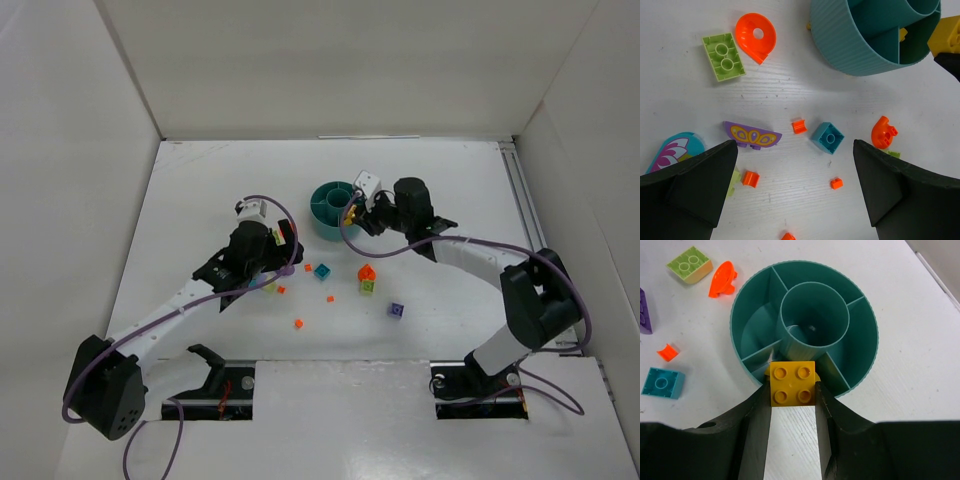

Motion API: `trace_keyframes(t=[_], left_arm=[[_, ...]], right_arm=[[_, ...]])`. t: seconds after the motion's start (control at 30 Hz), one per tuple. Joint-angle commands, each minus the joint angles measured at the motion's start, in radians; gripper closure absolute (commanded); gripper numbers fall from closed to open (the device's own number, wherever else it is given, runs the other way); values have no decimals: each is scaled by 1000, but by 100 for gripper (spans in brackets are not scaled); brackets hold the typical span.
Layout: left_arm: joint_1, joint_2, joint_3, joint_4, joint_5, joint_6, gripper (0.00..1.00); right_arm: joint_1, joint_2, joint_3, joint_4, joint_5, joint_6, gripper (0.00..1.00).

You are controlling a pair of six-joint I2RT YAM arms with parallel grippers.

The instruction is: Sort the legos into containers by color

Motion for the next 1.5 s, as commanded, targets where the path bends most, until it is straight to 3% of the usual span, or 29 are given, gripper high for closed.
trace_keyframes(t=[0.0, 0.63, 0.9, 1.2, 1.33, 1.37, 1.47], left_arm=[[-5, -2, 41, 28, 5, 14, 0], [-5, 7, 32, 46, 5, 24, 0], [-5, 7, 32, 46, -4, 24, 0], [-5, 7, 41, 37, -23, 24, 0], [-5, 18, 52, 28, -33, 24, 0], [-5, 27, 61, 18, -33, 24, 0], [-5, 49, 72, 18, -44, 14, 0]], right_arm=[[-5, 10, 43, 4, 5, -12, 70], [-5, 78, 83, 4, 77, -3, 59], [4, 98, 92, 4, 87, -3, 44], [23, 26, 83, -14, 67, -3, 35], [32, -43, 65, -26, 57, -3, 23], [32, -60, 65, -26, 57, -3, 13], [32, -135, 25, -46, 76, -3, 8]])
